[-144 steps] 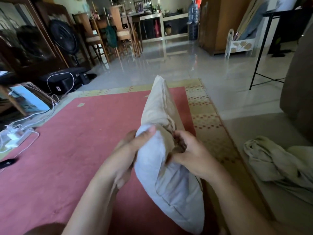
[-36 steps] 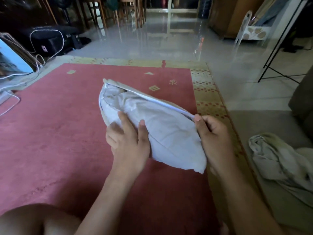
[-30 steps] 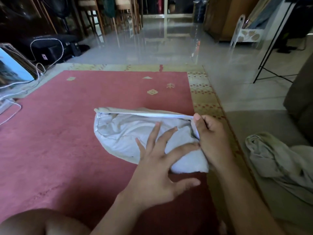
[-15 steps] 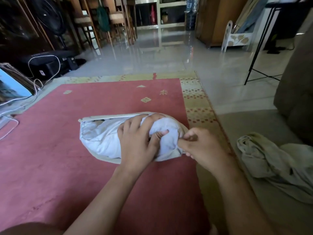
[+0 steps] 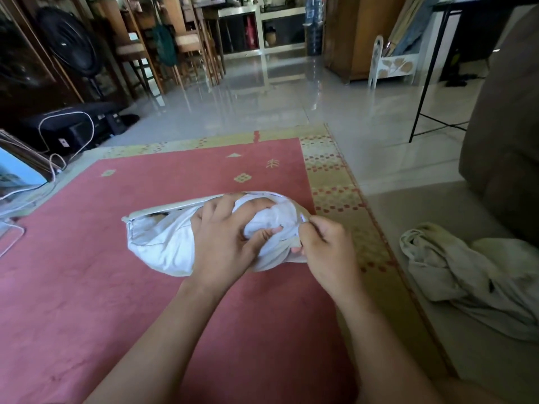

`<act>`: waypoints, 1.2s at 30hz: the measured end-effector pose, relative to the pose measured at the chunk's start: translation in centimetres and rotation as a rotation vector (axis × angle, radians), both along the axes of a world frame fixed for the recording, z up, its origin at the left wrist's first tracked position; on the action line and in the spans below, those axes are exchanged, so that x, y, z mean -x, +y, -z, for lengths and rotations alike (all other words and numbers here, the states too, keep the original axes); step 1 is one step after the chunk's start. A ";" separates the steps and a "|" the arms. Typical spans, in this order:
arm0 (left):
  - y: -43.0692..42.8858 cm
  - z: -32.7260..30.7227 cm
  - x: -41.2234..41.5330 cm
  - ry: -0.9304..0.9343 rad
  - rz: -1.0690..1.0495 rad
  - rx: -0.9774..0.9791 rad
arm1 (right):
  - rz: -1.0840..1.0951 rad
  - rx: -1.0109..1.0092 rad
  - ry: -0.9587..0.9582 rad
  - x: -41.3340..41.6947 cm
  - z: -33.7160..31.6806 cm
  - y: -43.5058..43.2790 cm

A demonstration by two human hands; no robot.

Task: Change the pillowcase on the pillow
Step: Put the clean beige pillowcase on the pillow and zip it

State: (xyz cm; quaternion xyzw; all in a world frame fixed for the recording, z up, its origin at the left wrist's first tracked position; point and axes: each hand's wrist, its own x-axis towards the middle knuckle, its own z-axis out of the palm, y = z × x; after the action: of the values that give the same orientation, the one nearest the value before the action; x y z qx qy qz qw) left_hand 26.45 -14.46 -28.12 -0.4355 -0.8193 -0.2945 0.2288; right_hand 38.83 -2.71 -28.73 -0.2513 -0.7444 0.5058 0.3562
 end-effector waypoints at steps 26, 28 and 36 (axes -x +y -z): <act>1.3 2.6 1.4 -0.329 0.327 0.110 | 0.224 -0.064 0.200 0.1 -2.6 1.5; 1.4 2.0 1.5 -0.338 0.377 0.201 | 0.259 -0.024 0.212 0.7 -2.5 2.1; -2.6 2.3 3.1 0.131 0.243 0.296 | 0.475 0.058 0.224 0.1 -1.2 6.2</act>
State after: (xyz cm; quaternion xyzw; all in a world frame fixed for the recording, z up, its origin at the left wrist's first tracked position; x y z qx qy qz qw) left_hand 23.34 -17.07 -30.46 -0.5784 -0.7783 -0.1673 0.1780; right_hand 38.69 3.45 -27.56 -0.3715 -0.6054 0.4540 0.5379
